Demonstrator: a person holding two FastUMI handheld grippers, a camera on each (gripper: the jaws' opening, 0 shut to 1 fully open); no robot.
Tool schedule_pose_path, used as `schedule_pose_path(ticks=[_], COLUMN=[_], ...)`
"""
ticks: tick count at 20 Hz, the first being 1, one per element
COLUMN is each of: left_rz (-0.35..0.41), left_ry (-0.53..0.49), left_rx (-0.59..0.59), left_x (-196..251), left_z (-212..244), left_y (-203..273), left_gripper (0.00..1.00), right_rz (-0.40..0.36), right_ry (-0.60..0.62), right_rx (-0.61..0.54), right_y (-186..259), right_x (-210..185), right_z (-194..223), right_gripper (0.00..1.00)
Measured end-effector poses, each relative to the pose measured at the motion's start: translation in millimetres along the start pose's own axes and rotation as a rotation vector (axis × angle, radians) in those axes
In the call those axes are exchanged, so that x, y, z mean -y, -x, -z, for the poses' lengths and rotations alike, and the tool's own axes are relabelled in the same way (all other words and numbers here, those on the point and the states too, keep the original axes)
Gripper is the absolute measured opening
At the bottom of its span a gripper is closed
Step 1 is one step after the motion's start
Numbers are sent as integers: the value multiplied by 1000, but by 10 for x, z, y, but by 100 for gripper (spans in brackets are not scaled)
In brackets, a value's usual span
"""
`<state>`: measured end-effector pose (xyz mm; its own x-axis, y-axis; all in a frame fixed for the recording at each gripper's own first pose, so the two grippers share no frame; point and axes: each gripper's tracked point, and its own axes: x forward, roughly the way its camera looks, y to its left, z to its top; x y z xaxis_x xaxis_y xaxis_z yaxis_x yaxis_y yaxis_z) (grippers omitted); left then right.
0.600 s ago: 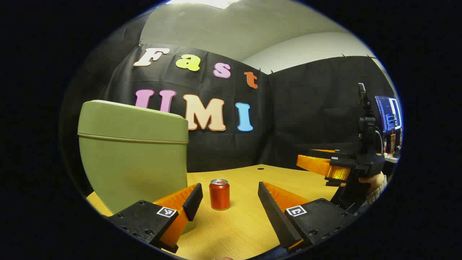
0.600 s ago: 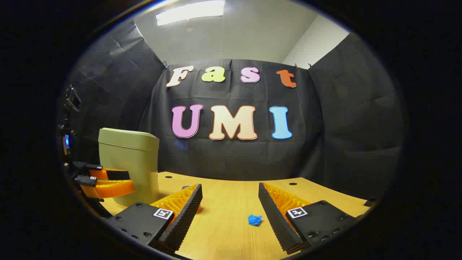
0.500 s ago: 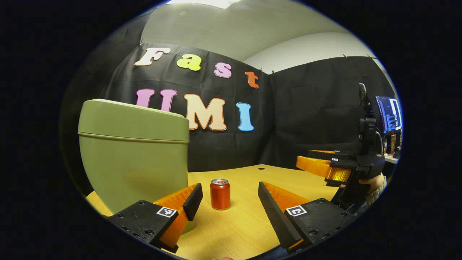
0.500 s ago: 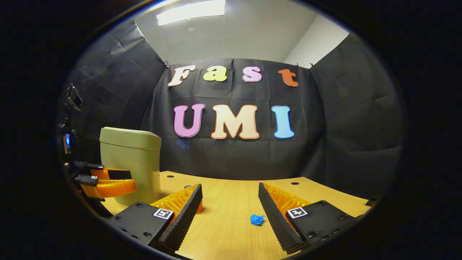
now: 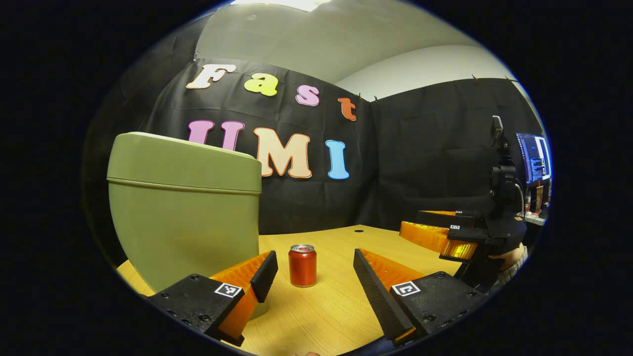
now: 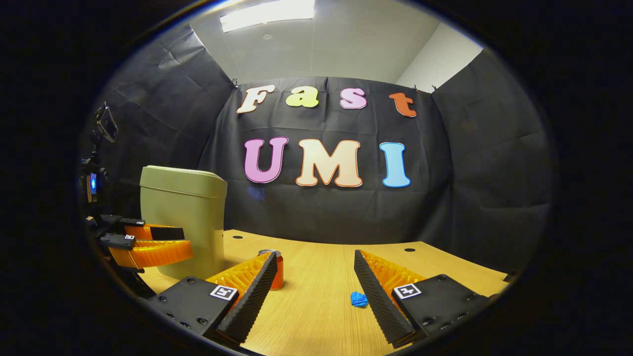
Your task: Press the lid of the desktop garbage bin to open it, pick up the crumpled paper on the desktop and throw it into the bin, then pick up the pop can on the desktop and drop it into the bin, and finally close the garbage bin lid.
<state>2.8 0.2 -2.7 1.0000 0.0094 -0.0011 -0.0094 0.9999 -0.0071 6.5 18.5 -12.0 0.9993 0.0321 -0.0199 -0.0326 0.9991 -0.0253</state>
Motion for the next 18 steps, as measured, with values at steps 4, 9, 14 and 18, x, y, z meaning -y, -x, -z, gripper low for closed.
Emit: schedule_pose_path(ticks=[4,9,14,18], left_rz=[2,2,11,28], left_ry=[2,5,9,18], left_rx=[-3,-6,-10,-16], left_x=[14,20,50,101], left_z=[8,21,50,78], left_y=[6,-14,-18,-22], left_gripper=[94,94,94,94], right_rz=[3,8,16,19], right_ry=[0,-6,-11,-15], right_rx=[-4,-10,-2,-2], right_y=[-5,-12,-7,-10], right_x=[1,34,70,78], right_z=[18,33,0,-5], right_gripper=[100,98,98,98])
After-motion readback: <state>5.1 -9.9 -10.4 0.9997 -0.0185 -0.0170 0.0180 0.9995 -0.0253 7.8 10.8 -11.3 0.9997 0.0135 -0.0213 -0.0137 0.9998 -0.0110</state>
